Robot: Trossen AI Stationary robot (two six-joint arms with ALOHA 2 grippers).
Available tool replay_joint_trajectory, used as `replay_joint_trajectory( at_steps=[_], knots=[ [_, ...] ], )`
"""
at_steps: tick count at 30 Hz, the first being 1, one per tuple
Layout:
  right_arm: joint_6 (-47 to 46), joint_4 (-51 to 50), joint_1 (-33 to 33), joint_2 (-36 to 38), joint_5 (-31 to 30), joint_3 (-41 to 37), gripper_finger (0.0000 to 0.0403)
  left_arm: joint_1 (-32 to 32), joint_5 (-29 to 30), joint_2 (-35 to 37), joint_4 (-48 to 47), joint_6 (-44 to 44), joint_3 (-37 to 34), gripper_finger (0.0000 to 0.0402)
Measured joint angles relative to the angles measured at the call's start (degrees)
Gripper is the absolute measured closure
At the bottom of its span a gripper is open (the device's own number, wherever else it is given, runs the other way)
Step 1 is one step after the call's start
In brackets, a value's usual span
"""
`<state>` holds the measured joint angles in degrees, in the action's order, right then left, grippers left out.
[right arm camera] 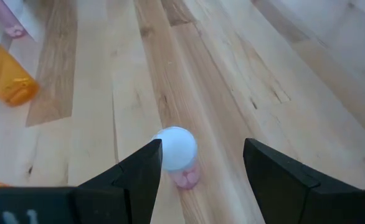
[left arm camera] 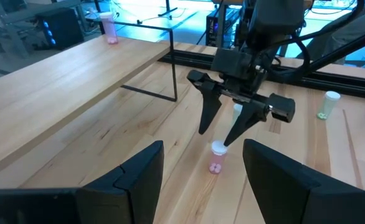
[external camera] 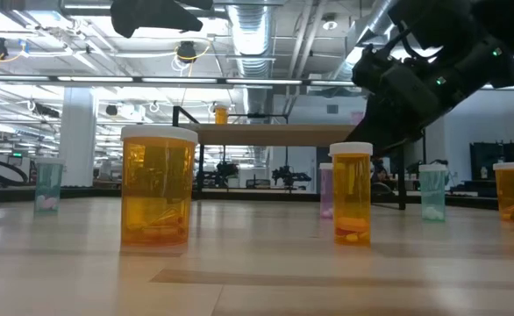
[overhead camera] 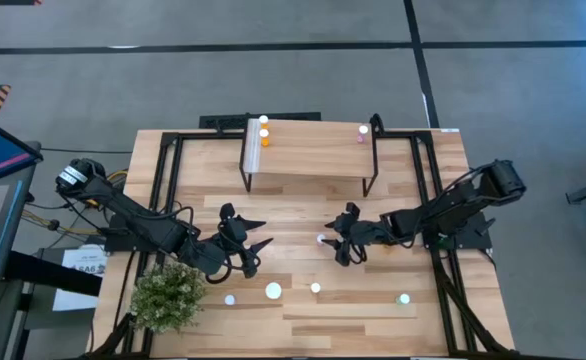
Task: Pick and place medicine bottles onto shelf by color
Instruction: Put the top small blue pill bottle on the shelf
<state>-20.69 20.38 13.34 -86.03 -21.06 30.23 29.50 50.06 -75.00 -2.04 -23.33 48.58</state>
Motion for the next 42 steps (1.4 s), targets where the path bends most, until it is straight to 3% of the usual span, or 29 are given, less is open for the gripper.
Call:
replay_joint_trajectory(
  at_steps=[9, 20, 25, 32, 42],
  knots=[
    [2.6, -4.6, 0.0, 4.8, 0.1, 0.0, 0.0154, 0.0, 0.0, 0.0, -0.4, 0.1, 0.0, 0.0194],
    [-5.5, -35.7, 0.4, 21.1, 0.1, 0.0, 0.0154, 0.0, -0.1, 0.0, -1.1, -0.3, 0.0, 0.0194],
    [-7.8, -39.6, 3.5, 24.5, 0.1, 0.0, 0.0154, 0.0, -0.1, 0.0, -1.1, -0.3, 0.0, 0.0194],
    [-8.4, -40.1, 8.4, 22.9, 0.2, 0.0, 0.0154, 0.0, 0.0, 0.0, -1.0, -0.9, 0.0, 0.0194],
    [-10.9, -40.1, 7.8, 18.3, 0.2, 0.0, 0.0154, 0.0, 0.1, 0.0, -1.0, -1.3, 0.0, 0.0194]
  ],
)
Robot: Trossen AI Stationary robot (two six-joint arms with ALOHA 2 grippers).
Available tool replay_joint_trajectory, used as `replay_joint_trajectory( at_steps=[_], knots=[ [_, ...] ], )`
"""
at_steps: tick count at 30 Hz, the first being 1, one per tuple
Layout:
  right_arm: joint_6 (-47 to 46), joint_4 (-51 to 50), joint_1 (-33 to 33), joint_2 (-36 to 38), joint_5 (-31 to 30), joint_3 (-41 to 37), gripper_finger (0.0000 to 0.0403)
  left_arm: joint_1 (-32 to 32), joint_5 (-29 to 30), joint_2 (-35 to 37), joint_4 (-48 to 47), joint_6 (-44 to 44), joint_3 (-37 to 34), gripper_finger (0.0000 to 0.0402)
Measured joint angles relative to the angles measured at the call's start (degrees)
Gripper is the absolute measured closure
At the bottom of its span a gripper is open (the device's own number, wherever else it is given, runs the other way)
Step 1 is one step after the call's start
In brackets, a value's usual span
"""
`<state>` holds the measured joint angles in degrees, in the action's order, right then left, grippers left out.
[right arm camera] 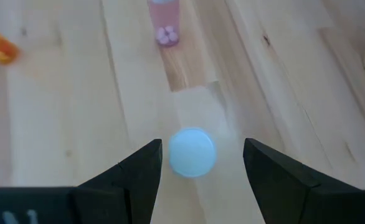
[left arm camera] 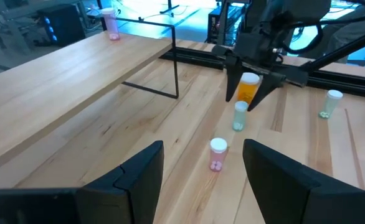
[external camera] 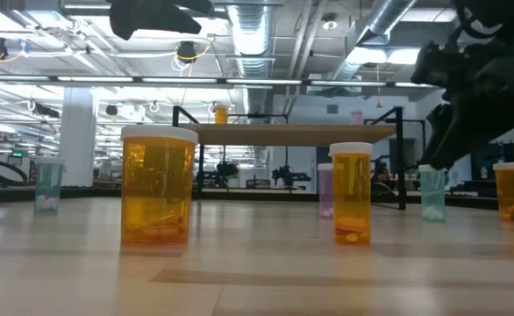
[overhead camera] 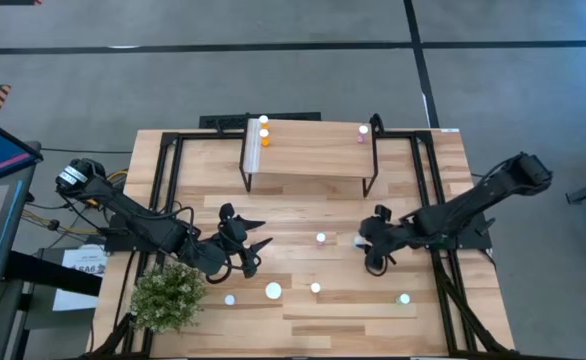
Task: Pick and place medicine bottles onto shelf by color
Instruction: Put the top small blue pill bottle on the shelf
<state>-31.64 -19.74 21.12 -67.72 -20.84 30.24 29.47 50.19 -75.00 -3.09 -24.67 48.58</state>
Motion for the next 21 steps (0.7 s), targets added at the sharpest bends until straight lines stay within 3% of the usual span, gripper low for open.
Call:
replay_joint_trajectory(
  at_steps=[7, 21],
  knots=[
    [0.0, 0.1, -1.1, -3.4, 0.6, 0.0, 0.0163, 0.0, 0.0, 0.0, 0.0, 0.0, 0.0, 0.0194],
    [0.2, 0.2, -1.1, -4.4, 1.3, 0.0, 0.0264, 0.0, 0.0, 0.0, 0.0, 0.0, 0.0, 0.0194]
  ],
)
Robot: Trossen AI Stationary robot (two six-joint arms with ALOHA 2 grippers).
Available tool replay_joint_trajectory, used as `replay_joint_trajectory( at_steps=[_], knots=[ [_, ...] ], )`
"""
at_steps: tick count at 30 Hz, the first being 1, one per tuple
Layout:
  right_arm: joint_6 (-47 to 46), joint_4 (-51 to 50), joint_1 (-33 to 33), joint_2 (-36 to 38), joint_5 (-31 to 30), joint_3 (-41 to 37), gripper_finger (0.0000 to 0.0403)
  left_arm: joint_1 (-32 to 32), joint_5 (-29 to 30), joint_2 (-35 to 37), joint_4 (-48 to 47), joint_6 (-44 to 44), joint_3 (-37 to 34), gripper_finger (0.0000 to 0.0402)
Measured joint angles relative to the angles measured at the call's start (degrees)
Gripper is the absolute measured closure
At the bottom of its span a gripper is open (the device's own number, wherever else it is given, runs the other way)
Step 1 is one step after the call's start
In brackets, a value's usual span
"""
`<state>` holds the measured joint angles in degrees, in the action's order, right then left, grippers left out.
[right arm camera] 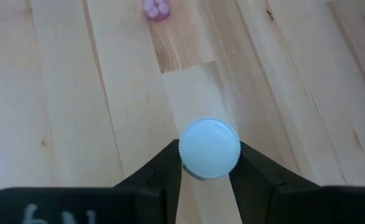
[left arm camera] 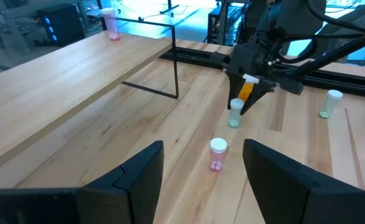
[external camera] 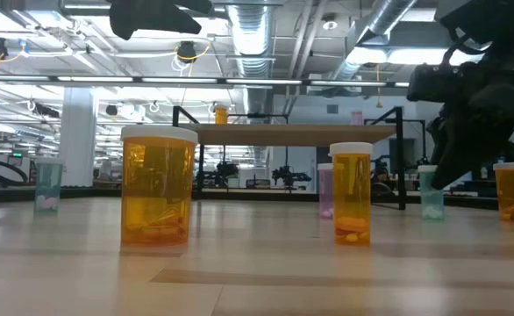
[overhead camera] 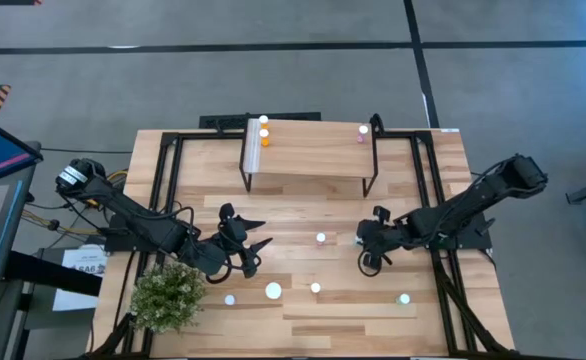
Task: Pick and place medicine bottles onto shelf by color
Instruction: Put the top small blue pill bottle on the shelf
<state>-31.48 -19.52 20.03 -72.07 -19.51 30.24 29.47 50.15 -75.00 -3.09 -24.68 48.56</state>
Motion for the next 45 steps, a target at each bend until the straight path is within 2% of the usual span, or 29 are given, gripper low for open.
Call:
replay_joint_trajectory(
  at_steps=[5, 18, 29, 37, 45],
  knots=[
    [0.1, 0.0, 0.0, 0.0, 0.0, 0.0, 0.0281, 0.0, 0.0, 0.0, 0.0, 0.0, 0.0, 0.0194],
    [0.2, -0.2, 0.0, 0.2, 0.0, 0.2, 0.0283, 0.0, 0.0, 0.0, 0.0, 0.0, 0.0, 0.0194],
    [6.4, -3.0, -1.4, 0.2, 0.0, 7.4, 0.0281, 0.0, 0.0, 0.0, 0.0, 0.0, 0.0, 0.0194],
    [13.8, -9.5, -7.4, 3.0, 0.0, 14.8, 0.0281, 0.0, -0.2, 0.0, 0.0, 0.0, 0.0, 0.0194],
    [20.5, -9.3, -18.7, 15.8, -0.1, 16.5, 0.0281, 0.0, -0.4, 0.0, -0.2, 0.0, 0.0, 0.0194]
  ],
)
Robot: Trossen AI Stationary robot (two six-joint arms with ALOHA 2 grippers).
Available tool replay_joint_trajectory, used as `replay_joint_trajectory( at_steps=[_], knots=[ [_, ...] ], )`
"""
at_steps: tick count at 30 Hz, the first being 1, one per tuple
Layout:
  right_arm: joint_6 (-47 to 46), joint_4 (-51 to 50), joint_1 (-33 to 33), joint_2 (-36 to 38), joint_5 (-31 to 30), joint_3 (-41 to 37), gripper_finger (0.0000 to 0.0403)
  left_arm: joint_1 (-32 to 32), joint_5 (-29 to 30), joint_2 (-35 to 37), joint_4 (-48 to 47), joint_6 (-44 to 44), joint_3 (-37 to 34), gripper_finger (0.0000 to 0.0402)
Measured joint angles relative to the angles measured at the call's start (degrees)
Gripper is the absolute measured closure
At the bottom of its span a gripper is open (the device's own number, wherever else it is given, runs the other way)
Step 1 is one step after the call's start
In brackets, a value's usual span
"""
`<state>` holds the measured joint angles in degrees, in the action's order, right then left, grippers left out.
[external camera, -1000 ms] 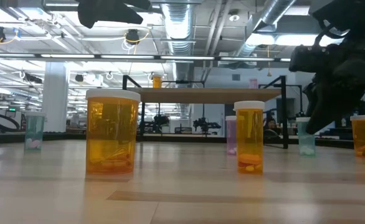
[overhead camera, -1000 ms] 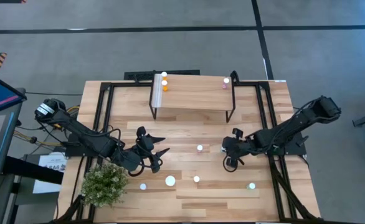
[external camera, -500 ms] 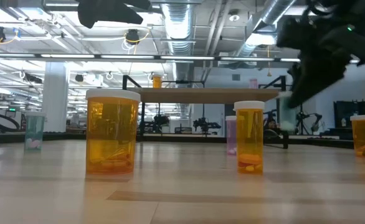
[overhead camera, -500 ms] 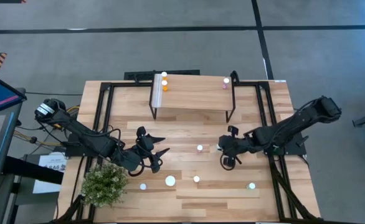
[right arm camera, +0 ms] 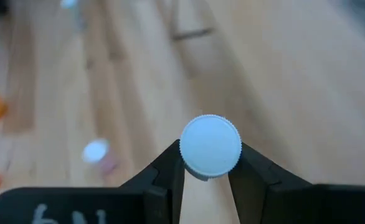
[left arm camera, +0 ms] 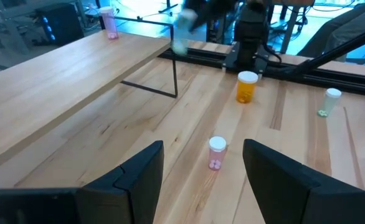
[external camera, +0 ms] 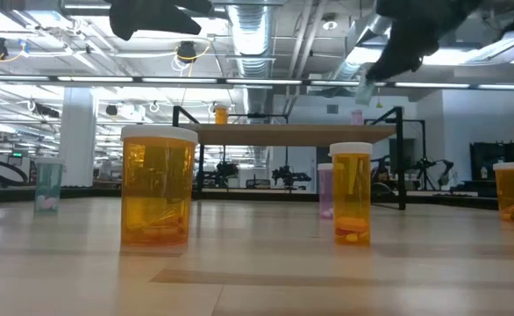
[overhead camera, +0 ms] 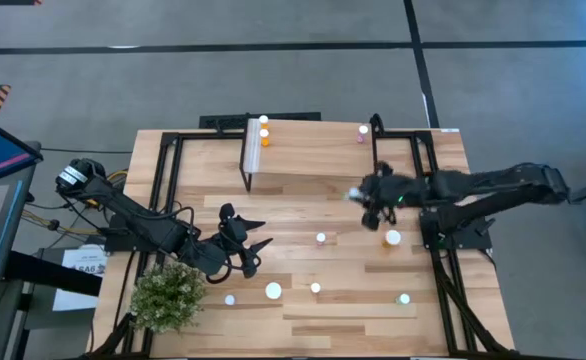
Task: Pick and place medicine bottles onto shelf by color
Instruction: Put the top small blue pill bottle on the shelf
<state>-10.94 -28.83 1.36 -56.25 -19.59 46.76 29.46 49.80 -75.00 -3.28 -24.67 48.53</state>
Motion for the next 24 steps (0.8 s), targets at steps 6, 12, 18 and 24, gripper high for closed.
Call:
replay_joint_trajectory(
  at_steps=[6, 12, 18, 24],
  knots=[
    [1.9, 2.7, -10.5, 6.1, 0.0, 0.0, 0.0281, -0.7, 0.0, 0.0, 0.2, -0.1, 0.0, 0.0194],
    [4.0, 2.6, -19.1, 5.5, 0.6, 0.0, 0.0281, -1.4, -0.5, 0.0, 0.2, -1.2, 0.0, 0.0194],
    [5.0, 2.5, -25.7, 1.6, 6.4, 0.0, 0.0281, -1.4, -0.5, 0.0, 0.2, -1.3, 0.0, 0.0194],
    [5.6, 2.4, -29.7, -1.7, 6.6, 0.0, 0.0281, -1.4, -1.1, 0.0, 0.2, -1.3, 0.0, 0.0194]
  ],
)
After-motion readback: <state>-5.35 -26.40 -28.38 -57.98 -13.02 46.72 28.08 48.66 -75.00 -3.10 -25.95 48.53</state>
